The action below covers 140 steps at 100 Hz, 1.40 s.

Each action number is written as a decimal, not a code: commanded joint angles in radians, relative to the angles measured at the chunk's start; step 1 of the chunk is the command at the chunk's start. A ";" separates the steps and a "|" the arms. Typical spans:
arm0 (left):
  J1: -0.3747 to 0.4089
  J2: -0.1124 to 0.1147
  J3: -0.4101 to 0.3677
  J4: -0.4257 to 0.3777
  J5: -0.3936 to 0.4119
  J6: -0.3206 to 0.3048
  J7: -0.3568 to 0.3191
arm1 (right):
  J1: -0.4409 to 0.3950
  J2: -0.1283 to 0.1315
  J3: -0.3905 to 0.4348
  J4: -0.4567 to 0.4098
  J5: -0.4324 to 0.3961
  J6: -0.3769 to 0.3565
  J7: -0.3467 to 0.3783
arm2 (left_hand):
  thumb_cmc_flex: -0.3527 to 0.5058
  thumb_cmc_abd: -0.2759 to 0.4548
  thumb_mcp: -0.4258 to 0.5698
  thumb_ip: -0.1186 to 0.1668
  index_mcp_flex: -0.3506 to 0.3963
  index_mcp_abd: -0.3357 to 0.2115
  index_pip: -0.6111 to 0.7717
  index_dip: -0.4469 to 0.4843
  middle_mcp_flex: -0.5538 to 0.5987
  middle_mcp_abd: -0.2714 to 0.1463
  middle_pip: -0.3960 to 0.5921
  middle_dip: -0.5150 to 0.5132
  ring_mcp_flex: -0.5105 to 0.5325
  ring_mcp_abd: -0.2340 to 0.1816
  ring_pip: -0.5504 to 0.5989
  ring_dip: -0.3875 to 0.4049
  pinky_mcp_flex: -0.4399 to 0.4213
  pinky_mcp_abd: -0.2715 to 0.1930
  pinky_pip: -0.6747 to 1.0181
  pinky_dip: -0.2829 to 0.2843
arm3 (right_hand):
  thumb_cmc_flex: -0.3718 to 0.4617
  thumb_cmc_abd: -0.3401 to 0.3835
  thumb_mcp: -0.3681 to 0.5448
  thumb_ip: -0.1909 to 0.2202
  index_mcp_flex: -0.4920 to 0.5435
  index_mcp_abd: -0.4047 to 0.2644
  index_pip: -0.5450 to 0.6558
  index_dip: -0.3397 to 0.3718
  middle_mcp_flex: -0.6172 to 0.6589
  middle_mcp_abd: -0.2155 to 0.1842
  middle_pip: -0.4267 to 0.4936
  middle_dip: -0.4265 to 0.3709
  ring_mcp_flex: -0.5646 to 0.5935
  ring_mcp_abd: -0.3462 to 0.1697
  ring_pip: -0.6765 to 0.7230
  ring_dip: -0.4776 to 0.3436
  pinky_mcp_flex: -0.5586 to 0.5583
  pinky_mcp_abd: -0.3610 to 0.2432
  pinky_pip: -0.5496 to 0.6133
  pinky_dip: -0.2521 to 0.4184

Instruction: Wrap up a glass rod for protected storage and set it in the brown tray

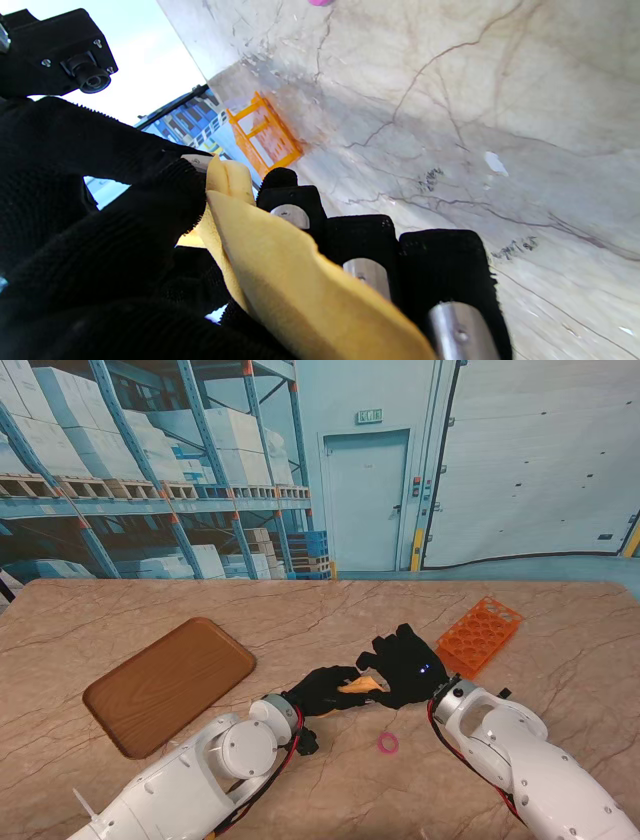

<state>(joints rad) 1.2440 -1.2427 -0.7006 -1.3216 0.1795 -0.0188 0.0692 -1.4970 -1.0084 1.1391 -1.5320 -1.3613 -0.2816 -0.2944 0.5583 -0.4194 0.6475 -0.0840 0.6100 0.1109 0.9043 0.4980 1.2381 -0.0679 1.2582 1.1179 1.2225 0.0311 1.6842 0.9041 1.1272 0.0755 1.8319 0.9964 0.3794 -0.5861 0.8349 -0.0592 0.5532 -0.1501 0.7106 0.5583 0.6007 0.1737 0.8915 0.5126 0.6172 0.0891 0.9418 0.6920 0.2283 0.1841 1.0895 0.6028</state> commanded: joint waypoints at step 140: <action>0.094 0.035 -0.115 -0.084 0.177 -0.059 0.095 | -0.243 0.013 0.106 -0.091 -0.071 0.064 0.036 | 0.298 0.059 -0.079 -0.003 0.040 -0.048 0.139 -0.103 0.106 -0.037 0.095 0.020 0.047 0.069 0.124 -0.009 -0.008 -0.021 0.262 0.000 | 0.055 -0.139 0.106 0.035 -0.070 0.046 0.013 0.017 -0.065 -0.011 -0.096 -0.062 -0.026 -0.007 -0.179 -0.073 -0.029 0.048 -0.201 -0.012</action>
<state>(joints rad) 1.3284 -1.2109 -0.8103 -1.3951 0.3537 -0.0729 0.1603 -1.7418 -0.9956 1.2616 -1.6355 -1.4203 -0.2209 -0.2494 0.8573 -0.3352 0.4843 -0.0800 0.6303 0.0625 1.0163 0.4027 1.2572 -0.0527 1.2897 1.1289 1.2229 0.0558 1.7015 0.9000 1.1237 0.1108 1.8334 0.9849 0.4181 -0.6791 0.9052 -0.0546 0.5172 -0.1244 0.7149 0.5634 0.5710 0.1635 0.8016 0.4486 0.6079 0.0845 0.7788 0.6269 0.2161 0.2007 0.9110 0.5878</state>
